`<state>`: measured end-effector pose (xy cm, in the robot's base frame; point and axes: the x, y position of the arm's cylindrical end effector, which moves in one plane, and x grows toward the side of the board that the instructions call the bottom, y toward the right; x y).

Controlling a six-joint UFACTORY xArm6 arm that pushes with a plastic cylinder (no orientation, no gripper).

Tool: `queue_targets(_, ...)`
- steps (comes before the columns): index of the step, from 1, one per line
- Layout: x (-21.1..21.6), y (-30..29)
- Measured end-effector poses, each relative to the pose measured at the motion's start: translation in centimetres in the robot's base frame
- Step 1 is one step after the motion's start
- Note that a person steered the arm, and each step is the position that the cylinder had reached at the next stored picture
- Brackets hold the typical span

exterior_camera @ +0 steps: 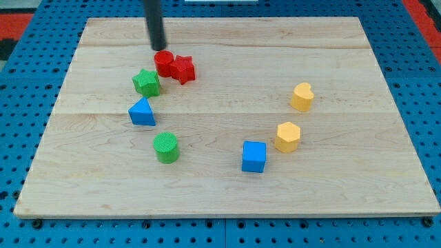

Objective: Move the red circle along with red star to the center

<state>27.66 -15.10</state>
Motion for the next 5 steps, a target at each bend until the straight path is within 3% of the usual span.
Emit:
queue_targets(1,3.6,-1.7)
queue_targets(3,5.1,12.0)
queue_targets(5,12.6,15.3)
